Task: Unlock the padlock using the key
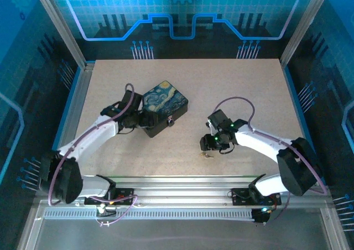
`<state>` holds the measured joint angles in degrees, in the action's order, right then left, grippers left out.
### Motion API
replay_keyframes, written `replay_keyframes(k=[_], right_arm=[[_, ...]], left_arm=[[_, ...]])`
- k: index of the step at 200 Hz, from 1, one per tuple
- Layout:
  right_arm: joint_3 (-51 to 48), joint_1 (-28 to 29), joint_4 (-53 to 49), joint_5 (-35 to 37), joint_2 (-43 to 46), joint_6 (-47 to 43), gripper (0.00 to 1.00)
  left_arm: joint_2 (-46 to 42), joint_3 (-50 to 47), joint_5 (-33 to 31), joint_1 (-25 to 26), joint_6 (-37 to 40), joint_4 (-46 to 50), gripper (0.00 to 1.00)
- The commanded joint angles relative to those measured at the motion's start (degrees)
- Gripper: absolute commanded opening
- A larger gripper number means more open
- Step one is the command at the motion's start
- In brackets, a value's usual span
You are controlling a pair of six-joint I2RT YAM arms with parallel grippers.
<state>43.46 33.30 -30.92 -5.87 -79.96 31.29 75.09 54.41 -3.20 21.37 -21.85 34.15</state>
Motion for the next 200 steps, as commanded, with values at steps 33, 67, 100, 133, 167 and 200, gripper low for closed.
replay_keyframes(k=[33, 67, 100, 133, 167, 200], right_arm=[[-3.9, 3.0, 1.1, 2.2, 2.3, 1.7, 0.55], [-3.3, 5.5, 2.5, 5.0, -0.2, 1.8, 0.52], [-2.1, 8.7, 3.9, 7.3, -3.1, 2.3, 0.49], [-0.9, 10.1, 4.5, 9.9, -6.5, 2.8, 0.44], [0.3, 10.5, 4.6, 11.1, -9.2, 3.0, 0.38], [0.6, 11.0, 4.7, 11.5, -10.7, 3.1, 0.3]], left_arm=[[-5.0, -6.1, 1.0, 5.0, -6.0, -0.6, 0.86], [-3.7, -6.5, 1.1, 5.9, -7.0, -2.3, 0.85], [-2.6, -6.5, 0.9, 6.3, -7.1, -2.8, 0.85], [-2.2, -6.6, 1.0, 6.3, -7.1, -3.5, 0.85], [-1.7, -7.0, 1.1, 6.3, -6.7, -4.2, 0.85], [-0.5, -7.7, 1.0, 6.3, -6.3, -5.2, 0.85]])
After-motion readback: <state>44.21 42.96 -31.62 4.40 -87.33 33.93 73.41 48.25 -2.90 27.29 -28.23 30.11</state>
